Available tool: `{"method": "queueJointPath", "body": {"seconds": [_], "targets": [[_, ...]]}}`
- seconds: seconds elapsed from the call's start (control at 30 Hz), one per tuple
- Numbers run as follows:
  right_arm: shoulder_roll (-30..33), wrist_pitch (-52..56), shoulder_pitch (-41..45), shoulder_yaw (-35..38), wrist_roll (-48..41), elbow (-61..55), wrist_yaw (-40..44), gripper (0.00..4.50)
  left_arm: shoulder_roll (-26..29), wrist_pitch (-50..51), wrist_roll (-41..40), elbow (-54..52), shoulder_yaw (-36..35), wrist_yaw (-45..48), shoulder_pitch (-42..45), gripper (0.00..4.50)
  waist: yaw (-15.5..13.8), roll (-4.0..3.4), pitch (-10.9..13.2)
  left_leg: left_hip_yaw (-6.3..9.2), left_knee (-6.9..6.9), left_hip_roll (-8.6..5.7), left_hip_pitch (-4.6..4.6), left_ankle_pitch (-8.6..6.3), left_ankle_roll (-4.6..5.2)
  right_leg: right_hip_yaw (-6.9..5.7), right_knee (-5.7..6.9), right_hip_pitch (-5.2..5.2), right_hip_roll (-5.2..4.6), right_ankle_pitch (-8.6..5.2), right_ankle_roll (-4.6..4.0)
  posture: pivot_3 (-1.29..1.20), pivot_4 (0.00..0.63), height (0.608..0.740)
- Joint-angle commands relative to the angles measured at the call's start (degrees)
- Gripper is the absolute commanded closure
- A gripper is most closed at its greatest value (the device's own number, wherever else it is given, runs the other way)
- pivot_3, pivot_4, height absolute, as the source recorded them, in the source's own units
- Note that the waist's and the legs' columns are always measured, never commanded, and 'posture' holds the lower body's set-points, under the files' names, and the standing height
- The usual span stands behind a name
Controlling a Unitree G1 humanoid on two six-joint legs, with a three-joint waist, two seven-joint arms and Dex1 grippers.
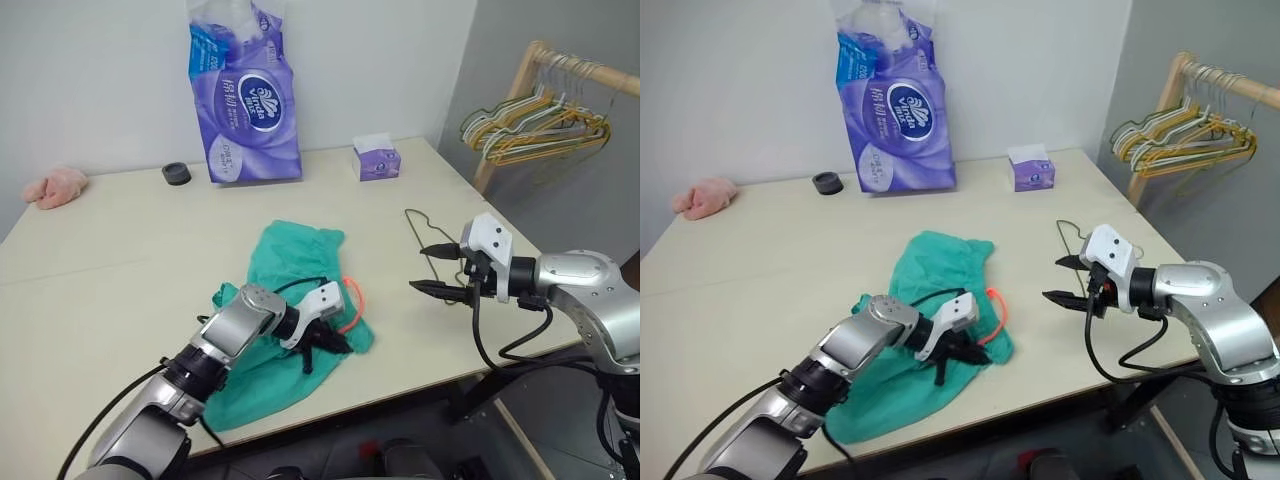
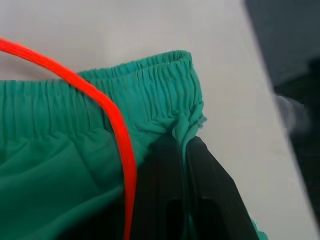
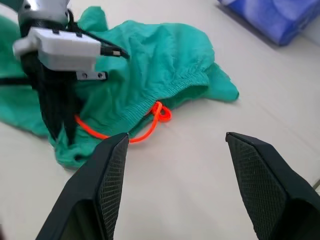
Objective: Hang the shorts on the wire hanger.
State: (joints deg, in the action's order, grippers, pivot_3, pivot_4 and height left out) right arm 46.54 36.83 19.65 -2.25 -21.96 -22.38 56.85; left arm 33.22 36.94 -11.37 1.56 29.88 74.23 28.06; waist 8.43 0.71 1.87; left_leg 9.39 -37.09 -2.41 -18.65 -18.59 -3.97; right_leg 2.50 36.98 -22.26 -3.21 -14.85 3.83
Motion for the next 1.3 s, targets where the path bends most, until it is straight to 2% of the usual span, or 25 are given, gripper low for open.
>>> {"method": "queueJointPath", "body": {"seconds": [0.03, 0.1, 0.17, 0.27, 0.47, 0.6, 0.73, 0.9, 1.07, 1.3], "targets": [[2.1, -1.5, -0.7, 1.0, -0.5, -2.2, 1.5, 1.19, 2.8, -2.0, -1.4, -4.1, -1.2, 2.9, -1.4, 4.47, 0.1, -0.01, 0.0, 0.0, -0.01, 0.01, 0.01, -0.05, 0.1, 0.0, 0.0, 0.01, 0.01, 0.0, 0.0, -0.23, 0.0, 0.74], [2.3, -2.1, -0.7, 0.7, -0.3, -1.9, 1.5, 1.19, 2.5, -3.0, -1.5, -4.0, -3.0, 1.2, -1.8, 4.47, 0.0, -0.02, 0.0, -0.02, -0.1, 0.0, 0.0, -0.12, 0.21, 0.02, 0.0, 0.02, 0.0, -0.01, 0.01, -0.21, 0.0, 0.74], [1.9, -2.7, -0.2, -0.1, 0.1, -1.4, 1.2, 1.19, -0.3, -1.4, -3.1, -2.8, -6.9, -3.0, -1.3, 4.47, -0.4, -0.02, 0.0, 0.0, -0.19, 0.0, -0.02, -0.15, 0.27, 0.01, -0.01, 0.03, 0.0, -0.01, 0.01, -0.21, 0.0, 0.74], [1.5, -3.4, 0.5, -1.2, 0.5, -1.0, 1.3, 1.19, -4.1, 1.0, -5.7, -2.3, -11.9, -7.7, -0.4, 3.9, -0.7, -0.02, 0.0, 0.12, -0.63, -0.02, -0.22, -0.24, 0.4, -0.09, 0.01, 0.06, -0.01, 0.0, 0.05, -0.2, 0.0, 0.74], [2.2, -4.6, 0.6, -2.7, 1.1, -1.1, 2.2, 1.19, -3.6, 7.1, -12.3, -9.2, -16.8, -8.3, -1.6, 2.03, -0.5, -0.03, 0.0, 0.02, -0.77, -0.03, -0.24, -0.26, 0.38, 0.02, 0.01, 0.06, -0.02, 0.03, 0.11, -0.19, 0.0, 0.74], [2.4, -8.0, -1.4, -4.9, 2.9, -3.5, 2.8, 1.19, 5.4, 7.9, -16.2, -16.5, -21.2, -4.4, -6.5, 0.83, -0.2, -0.12, 0.1, 0.02, -0.7, 0.03, -0.21, -0.27, 0.36, 0.07, 0.03, 0.01, 0.01, 0.02, 0.1, -0.19, 0.0, 0.74], [3.3, -16.3, -3.3, -10.1, 11.1, -4.1, 2.5, 1.19, 13.2, 7.0, -18.8, -17.1, -25.9, -1.5, -9.3, 0.83, -0.5, -0.17, 0.1, -0.06, -0.74, 0.01, -0.21, -0.3, 0.38, 0.05, 0.02, 0.03, 0.04, 0.0, 0.12, -0.17, 0.0, 0.74], [2.7, -31.6, -2.8, -18.3, 26.8, 1.0, -0.9, 1.19, 18.7, -0.1, -15.0, -12.4, -28.7, -1.6, -12.0, 0.83, -1.2, -0.16, 0.1, -0.12, -0.84, -0.07, -0.21, -0.4, 0.54, 0.07, -0.01, 0.08, 0.0, 0.01, 0.21, -0.16, 0.0, 0.74], [-0.9, -44.2, -2.2, -24.7, 39.8, 8.4, -7.4, 1.19, 20.4, -4.6, -15.4, -14.5, -32.2, -2.1, -18.6, 0.83, -1.1, -0.2, 0.2, -0.16, -0.79, -0.03, -0.19, -0.35, 0.4, 0.12, 0.04, 0.01, 0.02, 0.02, 0.18, -0.15, 0.0, 0.74], [-5.6, -53.4, -0.1, -28.7, 46.0, 14.4, -9.1, 1.19, 20.9, -3.7, -16.2, -15.8, -35.9, -5.1, -21.8, 0.83, -1.7, -0.2, 0.2, -0.16, -0.82, -0.03, -0.17, -0.42, 0.51, 0.13, 0.06, 0.05, 0.03, 0.02, 0.17, -0.12, 0.0, 0.74]]}}
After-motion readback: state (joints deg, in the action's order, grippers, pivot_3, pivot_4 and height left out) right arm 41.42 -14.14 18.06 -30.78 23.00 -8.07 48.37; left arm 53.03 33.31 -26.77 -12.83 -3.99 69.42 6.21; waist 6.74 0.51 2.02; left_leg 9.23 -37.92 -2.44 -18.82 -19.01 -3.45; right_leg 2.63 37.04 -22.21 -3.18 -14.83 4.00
